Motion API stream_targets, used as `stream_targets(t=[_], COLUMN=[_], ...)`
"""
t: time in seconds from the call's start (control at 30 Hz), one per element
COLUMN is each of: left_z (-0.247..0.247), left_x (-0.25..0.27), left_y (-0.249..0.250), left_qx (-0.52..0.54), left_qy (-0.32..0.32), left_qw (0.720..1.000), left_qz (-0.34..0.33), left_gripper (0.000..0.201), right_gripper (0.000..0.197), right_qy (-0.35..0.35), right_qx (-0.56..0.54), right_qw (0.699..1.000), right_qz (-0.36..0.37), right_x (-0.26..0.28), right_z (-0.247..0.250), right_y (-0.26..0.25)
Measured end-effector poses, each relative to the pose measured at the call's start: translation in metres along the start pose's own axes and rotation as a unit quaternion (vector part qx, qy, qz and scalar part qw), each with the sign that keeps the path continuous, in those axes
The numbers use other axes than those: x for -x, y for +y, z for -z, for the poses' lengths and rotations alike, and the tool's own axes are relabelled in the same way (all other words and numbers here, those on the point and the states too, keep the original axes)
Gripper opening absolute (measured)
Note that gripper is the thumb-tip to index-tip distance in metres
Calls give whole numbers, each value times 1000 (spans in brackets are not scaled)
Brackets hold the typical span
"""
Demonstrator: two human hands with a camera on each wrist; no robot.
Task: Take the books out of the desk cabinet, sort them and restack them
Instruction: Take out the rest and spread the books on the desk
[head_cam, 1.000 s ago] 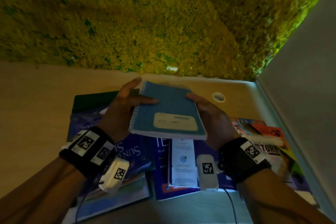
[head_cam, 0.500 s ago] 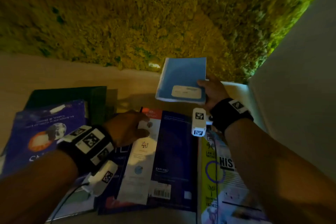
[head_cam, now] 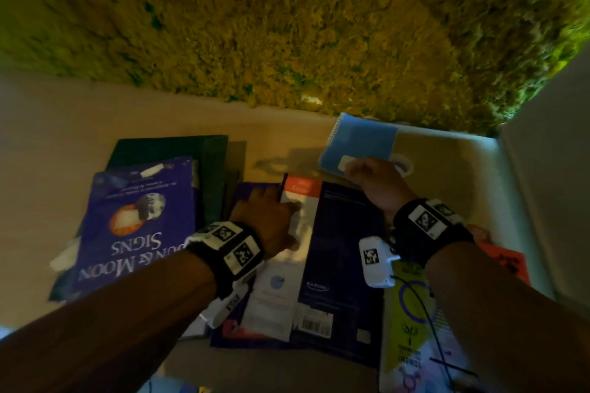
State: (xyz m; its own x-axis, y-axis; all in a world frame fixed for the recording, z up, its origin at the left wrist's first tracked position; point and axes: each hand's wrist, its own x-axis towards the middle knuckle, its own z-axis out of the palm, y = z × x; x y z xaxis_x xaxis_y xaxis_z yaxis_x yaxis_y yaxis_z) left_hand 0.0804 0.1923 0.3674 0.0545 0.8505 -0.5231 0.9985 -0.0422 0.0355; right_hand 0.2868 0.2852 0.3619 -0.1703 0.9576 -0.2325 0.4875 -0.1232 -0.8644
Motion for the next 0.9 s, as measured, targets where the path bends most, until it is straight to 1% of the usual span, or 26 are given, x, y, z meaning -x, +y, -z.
stream_targets(t=[0.1, 0.13, 0.17, 0.2, 0.23, 0.27, 0.3, 0.33, 0.37, 0.4, 0.47, 0.5, 0.53, 0.57, 0.6, 0.63, 0.73, 0.77, 0.8, 0.83, 0.9], left_z=[6, 9, 15, 22, 30, 40, 49, 56, 57, 57, 46, 37, 29, 17, 9, 4, -3, -5, -6, -7, -8], left_x=[8, 14, 22, 32, 41, 53, 62, 72, 79, 86, 97, 102, 107, 108, 105, 105, 105, 102, 101, 100, 98], left_y=[-5, -7, -11, -16, -27, -41, -57, -77, -102, -125, -177, -200, -221, -241, -249, -252, -248, -248, -248, -250, -253], left_qx=[-7, 24, 88, 166, 235, 266, 277, 276, 268, 268, 294, 288, 266, 247, 243, 281, 375, 388, 415, 454, 545], left_qy=[-5, -2, 5, 21, 40, 60, 70, 92, 113, 138, 159, 145, 135, 130, 131, 140, 174, 176, 178, 177, 177], left_qw=[1000, 1000, 996, 985, 970, 961, 957, 956, 957, 953, 939, 941, 947, 952, 954, 942, 904, 899, 888, 869, 816], left_qz=[1, -1, -11, -32, -44, -50, -54, -47, -19, 16, 76, 104, 116, 122, 120, 115, 108, 99, 88, 83, 78], left_gripper=[77, 76, 76, 70, 55, 33, 20, 22, 26, 29, 28, 26, 34, 49, 59, 60, 47, 46, 46, 49, 49], right_gripper=[8, 7, 8, 9, 14, 19, 20, 16, 10, 12, 26, 34, 41, 46, 47, 47, 48, 45, 42, 42, 46], right_qy=[5, 0, -11, -36, -62, -86, -111, -135, -155, -171, -193, -200, -203, -198, -186, -176, -160, -151, -138, -125, -111], right_qx=[20, 19, 0, -30, -69, -91, -114, -118, -119, -104, -39, 17, 83, 138, 166, 172, 155, 138, 117, 96, 34], right_qw=[999, 998, 998, 997, 994, 990, 986, 983, 980, 979, 980, 979, 974, 968, 966, 966, 971, 975, 981, 987, 993], right_qz=[46, 58, 68, 68, 66, 58, 51, 42, 36, 33, 30, 39, 56, 66, 71, 75, 89, 82, 66, 43, -9], right_x=[12, 17, 23, 31, 39, 46, 54, 63, 70, 75, 79, 80, 81, 83, 85, 88, 96, 99, 101, 103, 108], right_z=[-22, -31, -40, -50, -62, -75, -88, -103, -117, -132, -163, -176, -187, -199, -200, -203, -211, -212, -212, -211, -208], right_y=[-11, -18, -26, -35, -41, -49, -57, -65, -72, -78, -85, -89, -93, -97, -98, -99, -97, -97, -95, -93, -89])
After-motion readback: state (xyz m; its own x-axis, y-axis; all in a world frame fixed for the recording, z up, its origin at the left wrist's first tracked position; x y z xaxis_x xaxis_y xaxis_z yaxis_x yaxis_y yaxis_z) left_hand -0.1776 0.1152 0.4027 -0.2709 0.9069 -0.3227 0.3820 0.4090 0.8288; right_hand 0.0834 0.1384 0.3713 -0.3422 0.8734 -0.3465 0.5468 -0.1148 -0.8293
